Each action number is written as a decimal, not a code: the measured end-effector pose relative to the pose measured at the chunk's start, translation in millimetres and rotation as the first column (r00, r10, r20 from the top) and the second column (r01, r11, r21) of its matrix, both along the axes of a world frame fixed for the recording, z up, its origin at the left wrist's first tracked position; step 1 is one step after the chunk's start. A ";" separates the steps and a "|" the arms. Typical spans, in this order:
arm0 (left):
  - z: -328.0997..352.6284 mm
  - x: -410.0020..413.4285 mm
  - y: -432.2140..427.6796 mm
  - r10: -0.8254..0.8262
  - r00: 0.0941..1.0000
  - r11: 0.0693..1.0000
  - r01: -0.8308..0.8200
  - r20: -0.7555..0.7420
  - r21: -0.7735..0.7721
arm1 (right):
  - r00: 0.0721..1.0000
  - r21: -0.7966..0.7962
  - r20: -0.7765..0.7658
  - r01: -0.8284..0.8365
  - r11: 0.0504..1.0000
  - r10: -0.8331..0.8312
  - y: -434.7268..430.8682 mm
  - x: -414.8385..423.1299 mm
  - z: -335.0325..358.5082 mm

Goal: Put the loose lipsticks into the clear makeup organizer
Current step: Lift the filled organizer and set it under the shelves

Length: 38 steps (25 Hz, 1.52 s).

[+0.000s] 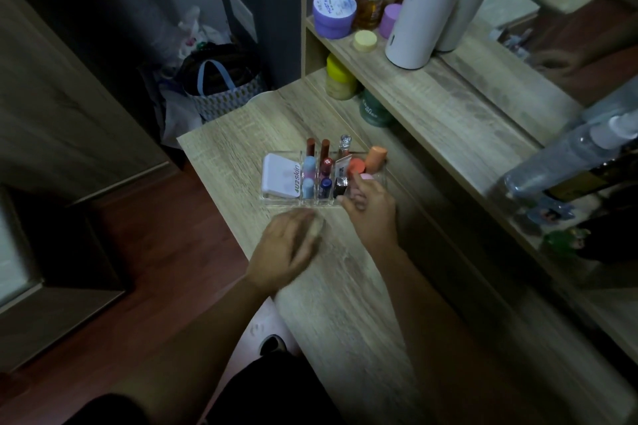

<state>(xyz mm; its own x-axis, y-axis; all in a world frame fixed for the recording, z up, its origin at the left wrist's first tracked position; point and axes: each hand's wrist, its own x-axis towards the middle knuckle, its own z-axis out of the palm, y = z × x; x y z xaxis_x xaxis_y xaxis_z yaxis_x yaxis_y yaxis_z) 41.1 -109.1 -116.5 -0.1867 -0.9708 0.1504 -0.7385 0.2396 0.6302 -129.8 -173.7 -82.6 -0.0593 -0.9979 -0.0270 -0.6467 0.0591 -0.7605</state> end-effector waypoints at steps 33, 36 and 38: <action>27.2 39.8 -65.4 0.086 0.985 0.980 -0.057 -0.148 0.189 | 0.945 0.210 0.213 0.205 0.956 -0.249 25.6 -41.8 -9.6; 30.9 37.5 -63.4 0.049 0.983 0.980 -0.014 -0.177 0.196 | 0.925 0.223 0.250 0.233 0.947 -0.286 37.0 -40.3 -10.4; 35.2 28.0 -59.7 -0.009 0.979 0.979 0.050 -0.202 0.199 | 0.900 0.218 0.282 0.279 0.935 -0.334 53.2 -46.5 -5.7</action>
<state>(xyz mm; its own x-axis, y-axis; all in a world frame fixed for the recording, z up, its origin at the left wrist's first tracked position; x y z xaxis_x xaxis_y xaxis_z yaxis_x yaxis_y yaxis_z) 69.1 -168.7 -81.2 -0.2016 -0.9794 -0.0114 -0.5876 0.1116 0.8014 -176.3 -120.6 -88.3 -0.3225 -0.9102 -0.2600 -0.3095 0.3609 -0.8797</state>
